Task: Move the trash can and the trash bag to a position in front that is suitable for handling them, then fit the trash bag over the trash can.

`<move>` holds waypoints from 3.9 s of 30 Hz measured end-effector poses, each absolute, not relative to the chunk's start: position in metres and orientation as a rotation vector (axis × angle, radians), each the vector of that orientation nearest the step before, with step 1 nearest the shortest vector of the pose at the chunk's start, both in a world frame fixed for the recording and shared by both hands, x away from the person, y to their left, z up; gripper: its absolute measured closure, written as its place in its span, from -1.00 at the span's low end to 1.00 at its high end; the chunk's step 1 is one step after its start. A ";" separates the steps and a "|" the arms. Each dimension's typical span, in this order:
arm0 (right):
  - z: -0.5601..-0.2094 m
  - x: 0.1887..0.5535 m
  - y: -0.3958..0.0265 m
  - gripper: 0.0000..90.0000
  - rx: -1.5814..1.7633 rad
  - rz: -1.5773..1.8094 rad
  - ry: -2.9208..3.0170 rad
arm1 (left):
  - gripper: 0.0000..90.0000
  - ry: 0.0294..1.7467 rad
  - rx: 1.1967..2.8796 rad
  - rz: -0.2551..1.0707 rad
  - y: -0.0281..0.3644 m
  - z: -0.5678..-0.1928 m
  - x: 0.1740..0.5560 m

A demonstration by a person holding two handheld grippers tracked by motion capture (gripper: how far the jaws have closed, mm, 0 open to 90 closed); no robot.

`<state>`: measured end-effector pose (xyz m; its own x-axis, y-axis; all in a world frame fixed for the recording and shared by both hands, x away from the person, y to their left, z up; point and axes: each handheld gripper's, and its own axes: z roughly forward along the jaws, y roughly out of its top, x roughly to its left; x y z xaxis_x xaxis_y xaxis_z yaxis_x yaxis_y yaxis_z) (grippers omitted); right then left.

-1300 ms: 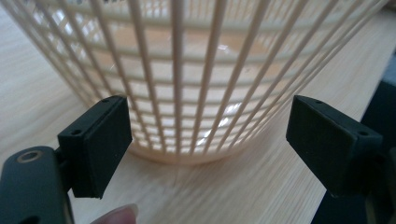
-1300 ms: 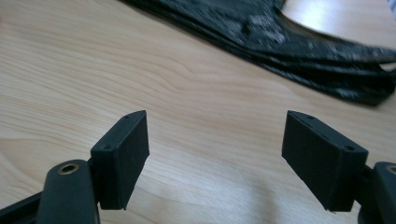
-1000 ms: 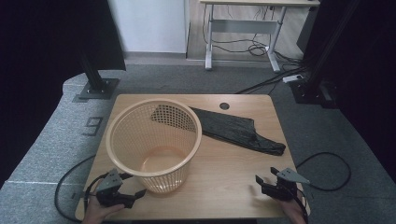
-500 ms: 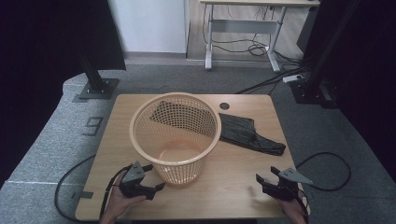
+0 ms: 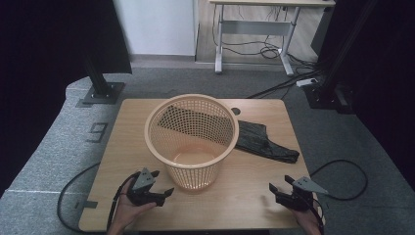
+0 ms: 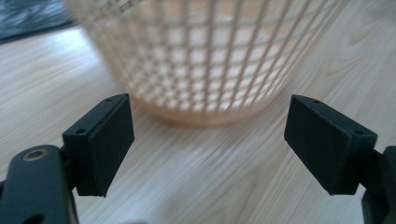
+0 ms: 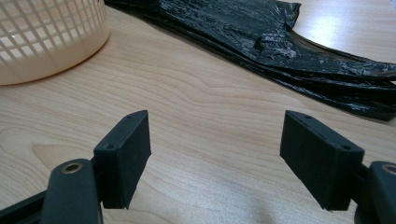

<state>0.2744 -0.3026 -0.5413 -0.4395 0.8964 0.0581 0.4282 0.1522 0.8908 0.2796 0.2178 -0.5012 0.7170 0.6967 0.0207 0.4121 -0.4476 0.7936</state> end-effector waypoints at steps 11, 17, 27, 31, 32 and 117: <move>-0.542 0.280 -0.290 -0.47 1.247 1.185 1.928 | -0.63 0.987 2.040 0.445 0.241 -0.506 0.276; -0.535 0.315 -0.250 -0.48 1.219 1.162 1.930 | -0.59 1.023 2.049 0.454 0.241 -0.510 0.277; -0.526 0.415 -0.195 -0.47 1.346 1.051 1.999 | -0.55 1.033 2.078 0.442 0.243 -0.519 0.279; -0.525 0.444 -0.184 -0.47 1.419 1.055 2.004 | -0.55 1.038 2.093 0.442 0.247 -0.522 0.281; -0.526 0.449 -0.182 -0.47 1.423 1.048 2.006 | -0.55 1.036 2.091 0.440 0.247 -0.522 0.281; -0.548 0.411 -0.170 -0.28 1.443 0.922 2.031 | -0.45 1.124 2.033 0.382 0.254 -0.531 0.281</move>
<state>0.4106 -0.1700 -0.5482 -0.3291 0.9443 -0.0009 0.6207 0.2171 0.7534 0.2806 0.2538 -0.5306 0.5663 0.8182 -0.0991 0.5883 -0.3170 0.7440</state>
